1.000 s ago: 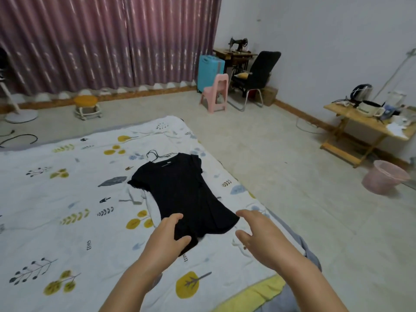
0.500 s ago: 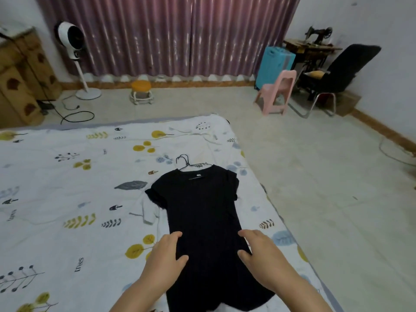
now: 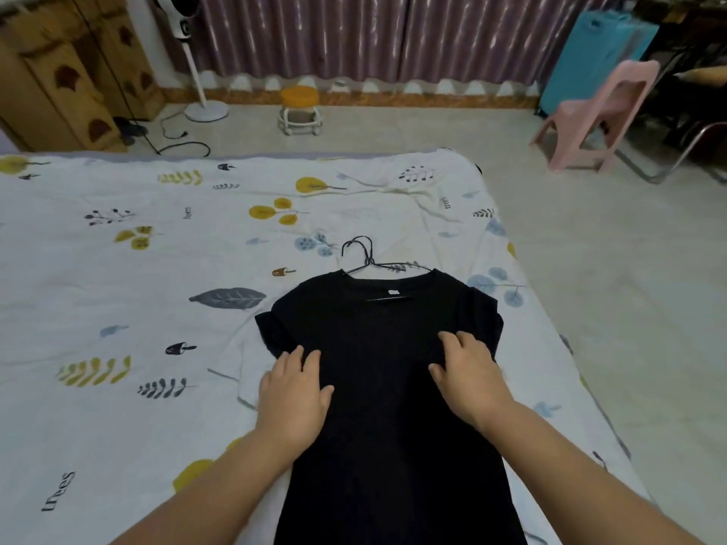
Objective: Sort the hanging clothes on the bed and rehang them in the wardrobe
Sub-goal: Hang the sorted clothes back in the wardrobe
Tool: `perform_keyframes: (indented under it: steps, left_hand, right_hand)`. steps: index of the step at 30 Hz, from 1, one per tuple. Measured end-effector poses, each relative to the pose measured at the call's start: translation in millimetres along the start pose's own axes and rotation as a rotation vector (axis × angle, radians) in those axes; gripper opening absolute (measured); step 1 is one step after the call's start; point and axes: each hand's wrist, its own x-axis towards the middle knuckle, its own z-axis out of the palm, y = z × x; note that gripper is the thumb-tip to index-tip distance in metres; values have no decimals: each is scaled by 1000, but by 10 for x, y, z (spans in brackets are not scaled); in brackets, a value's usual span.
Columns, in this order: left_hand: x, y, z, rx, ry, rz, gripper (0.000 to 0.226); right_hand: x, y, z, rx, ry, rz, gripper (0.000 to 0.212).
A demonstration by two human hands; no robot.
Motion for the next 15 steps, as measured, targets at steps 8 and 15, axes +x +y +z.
perform_keyframes:
  steps: [8, 15]
  left_hand:
    - [1309, -478, 412, 99, 80, -93, 62]
    - [2002, -720, 570, 87, 91, 11, 70]
  right_hand:
    - [1145, -147, 841, -107, -55, -74, 67]
    - [1275, -91, 1509, -215, 5, -47, 65]
